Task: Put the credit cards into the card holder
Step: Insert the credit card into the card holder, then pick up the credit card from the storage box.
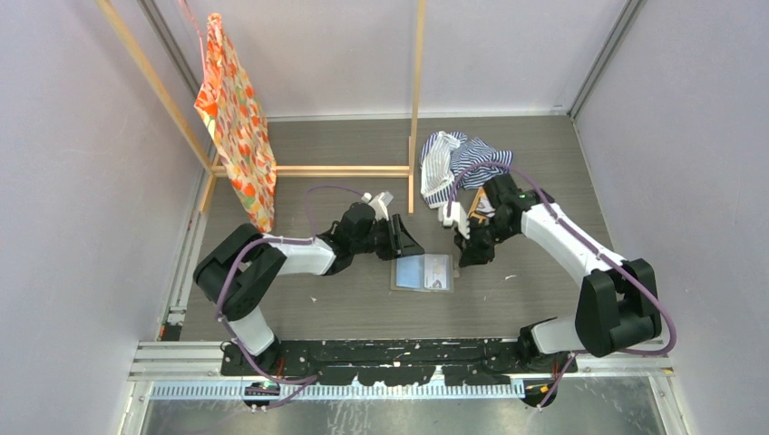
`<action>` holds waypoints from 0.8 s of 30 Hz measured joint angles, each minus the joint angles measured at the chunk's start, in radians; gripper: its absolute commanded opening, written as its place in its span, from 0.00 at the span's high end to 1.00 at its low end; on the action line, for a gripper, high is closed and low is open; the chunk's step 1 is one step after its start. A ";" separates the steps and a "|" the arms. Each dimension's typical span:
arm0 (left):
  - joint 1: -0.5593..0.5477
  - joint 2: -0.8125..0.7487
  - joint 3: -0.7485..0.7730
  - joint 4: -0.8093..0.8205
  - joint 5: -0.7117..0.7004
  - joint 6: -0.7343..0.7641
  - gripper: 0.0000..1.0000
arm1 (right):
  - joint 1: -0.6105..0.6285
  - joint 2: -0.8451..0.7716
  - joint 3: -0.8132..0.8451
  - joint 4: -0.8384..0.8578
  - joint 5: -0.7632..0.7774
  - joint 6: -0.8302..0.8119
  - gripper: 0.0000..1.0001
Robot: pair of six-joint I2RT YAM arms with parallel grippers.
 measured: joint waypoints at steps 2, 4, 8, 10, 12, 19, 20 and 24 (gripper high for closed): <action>0.003 -0.042 -0.004 -0.027 -0.003 0.039 0.60 | -0.048 -0.015 0.041 0.011 -0.016 0.095 0.67; 0.008 -0.111 -0.004 -0.085 -0.019 0.108 0.59 | -0.101 -0.030 0.083 0.037 -0.018 0.191 0.56; 0.016 -0.280 -0.002 -0.214 -0.072 0.254 0.35 | -0.185 -0.040 0.135 0.100 0.021 0.363 0.45; 0.023 -0.376 0.010 -0.296 -0.109 0.327 0.15 | -0.213 -0.026 0.160 0.113 0.055 0.413 0.42; 0.034 -0.468 0.028 -0.370 -0.153 0.396 0.01 | -0.228 0.010 0.202 0.107 0.097 0.427 0.40; 0.103 -0.683 0.137 -0.661 -0.229 0.566 0.00 | -0.259 0.192 0.355 0.011 0.200 0.156 0.30; 0.112 -0.696 0.170 -0.712 -0.228 0.603 0.00 | -0.265 0.234 0.387 -0.012 0.211 0.098 0.30; 0.117 -0.708 0.294 -0.884 -0.216 0.744 0.00 | -0.271 0.375 0.473 -0.065 0.256 -0.039 0.03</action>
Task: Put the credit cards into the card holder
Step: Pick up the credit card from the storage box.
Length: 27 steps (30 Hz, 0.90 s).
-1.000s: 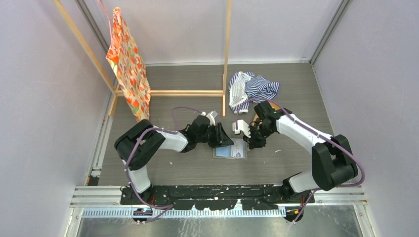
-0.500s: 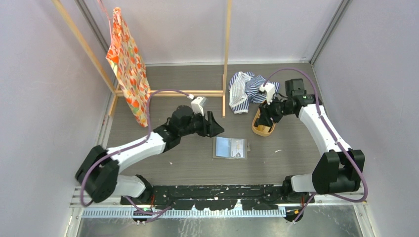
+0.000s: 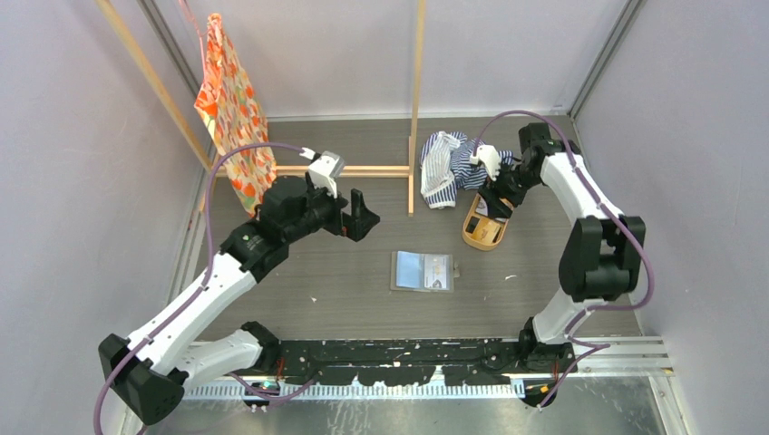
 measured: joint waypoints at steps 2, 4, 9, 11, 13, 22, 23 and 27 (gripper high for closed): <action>0.000 -0.014 0.021 -0.051 -0.001 0.085 0.00 | -0.001 0.056 0.026 -0.003 0.021 -0.020 0.00; 0.000 -0.039 0.002 -0.082 -0.018 0.147 0.00 | -0.001 0.097 0.038 0.007 0.039 -0.027 0.00; 0.000 -0.127 -0.172 -0.087 -0.073 0.241 0.00 | -0.001 0.124 0.040 0.082 0.043 0.043 0.00; 0.000 -0.141 -0.210 -0.100 -0.098 0.263 0.00 | -0.001 0.124 0.039 0.117 0.039 0.079 0.00; 0.000 -0.151 -0.223 -0.102 -0.115 0.280 0.00 | -0.001 0.131 0.040 0.147 0.037 0.111 0.00; 0.000 -0.173 -0.223 -0.086 -0.127 0.304 0.00 | -0.001 0.209 0.030 0.235 0.053 0.216 0.06; 0.000 -0.173 -0.223 -0.085 -0.127 0.305 0.00 | -0.001 0.211 0.028 0.242 0.056 0.220 0.07; 0.000 -0.173 -0.223 -0.085 -0.126 0.306 0.00 | 0.000 0.215 0.026 0.266 0.067 0.239 0.09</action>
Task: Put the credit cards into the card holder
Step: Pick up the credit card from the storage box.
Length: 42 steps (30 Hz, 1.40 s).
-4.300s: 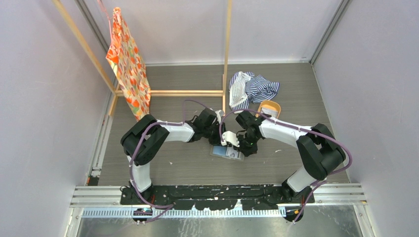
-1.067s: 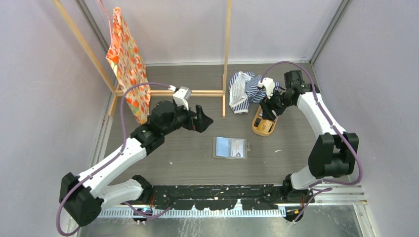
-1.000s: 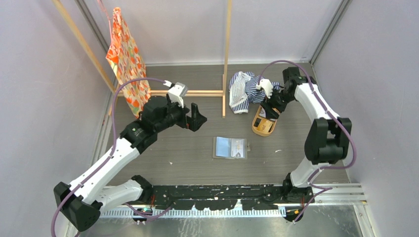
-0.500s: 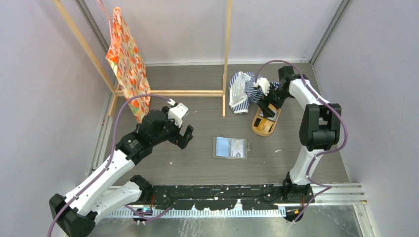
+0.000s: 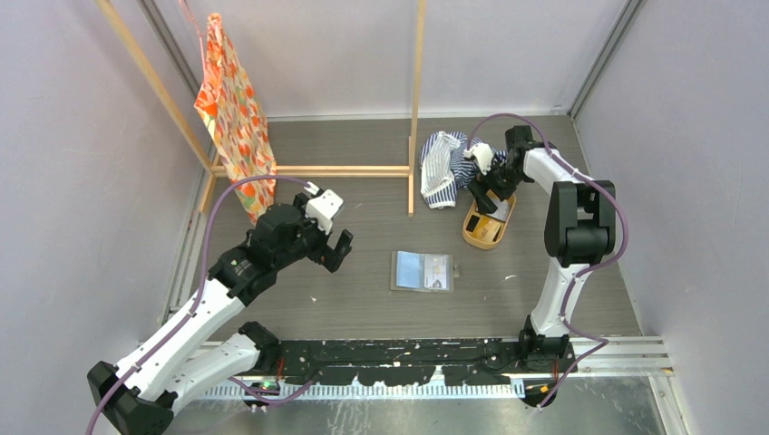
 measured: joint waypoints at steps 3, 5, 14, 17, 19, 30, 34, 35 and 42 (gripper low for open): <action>0.000 0.000 0.000 0.000 0.000 0.001 0.00 | 0.006 0.010 -0.007 0.021 0.005 0.002 0.11; 0.000 0.000 0.000 0.000 0.000 0.001 0.00 | 0.010 0.019 -0.010 0.027 0.008 0.003 0.13; 0.000 0.000 0.000 0.000 0.000 0.002 0.00 | 0.020 0.033 -0.022 0.066 0.019 0.008 0.27; 0.000 0.000 0.000 0.000 0.001 0.001 0.00 | 0.021 0.033 -0.022 0.073 0.019 0.010 0.34; 0.000 0.000 0.000 0.000 0.001 0.001 0.00 | 0.021 0.033 -0.022 0.072 0.016 0.007 0.40; 0.000 0.000 0.000 0.000 0.001 0.002 0.00 | 0.019 0.032 -0.021 0.057 -0.015 -0.012 0.67; 0.000 0.000 0.000 0.001 0.001 0.002 0.00 | 0.010 0.027 -0.022 0.045 -0.030 -0.009 0.68; 0.000 0.000 0.000 0.001 0.001 0.002 0.00 | 0.007 0.025 -0.022 0.041 -0.034 -0.008 0.68; 0.000 0.001 0.000 0.001 0.001 0.002 0.00 | 0.000 -0.030 -0.022 0.018 -0.073 -0.004 0.67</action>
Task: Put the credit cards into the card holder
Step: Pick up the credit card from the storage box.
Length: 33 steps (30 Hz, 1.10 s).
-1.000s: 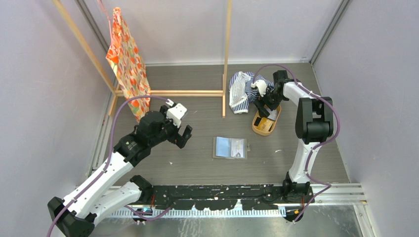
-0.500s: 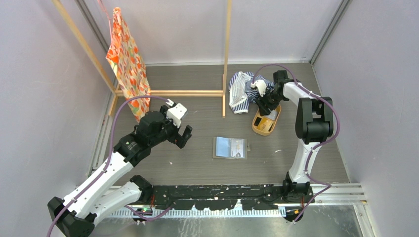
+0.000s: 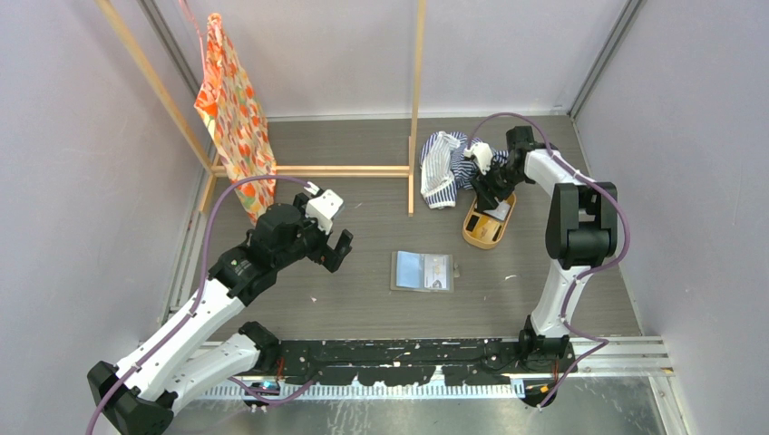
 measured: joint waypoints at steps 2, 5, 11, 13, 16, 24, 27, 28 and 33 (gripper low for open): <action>0.001 0.000 0.000 0.000 0.000 0.000 0.00 | 0.000 -0.007 0.000 -0.005 -0.010 0.000 0.67; 0.001 0.000 0.000 0.000 0.000 0.000 0.00 | -0.011 -0.008 0.000 -0.025 -0.027 0.000 0.65; 0.001 0.000 0.000 0.000 0.000 0.000 0.00 | -0.043 -0.008 0.004 -0.072 -0.066 0.001 0.65; 0.001 0.000 0.000 0.000 0.000 0.000 0.00 | -0.056 -0.004 0.015 -0.094 -0.083 0.007 0.65; 0.001 0.000 0.000 0.003 0.010 -0.004 0.00 | -0.071 0.014 0.043 -0.123 -0.111 0.028 0.66; 0.001 0.095 0.001 0.174 0.182 -0.262 0.15 | -0.083 0.076 0.129 -0.188 -0.158 0.126 0.66; -0.015 0.237 0.003 0.378 0.253 -0.486 0.18 | -0.083 0.083 0.148 -0.207 -0.167 0.164 0.66; -0.026 0.293 0.004 0.448 0.258 -0.551 0.20 | -0.085 0.084 0.153 -0.212 -0.171 0.180 0.67; -0.127 0.622 0.070 0.731 0.257 -0.830 0.31 | -0.087 0.101 0.174 -0.229 -0.185 0.248 0.67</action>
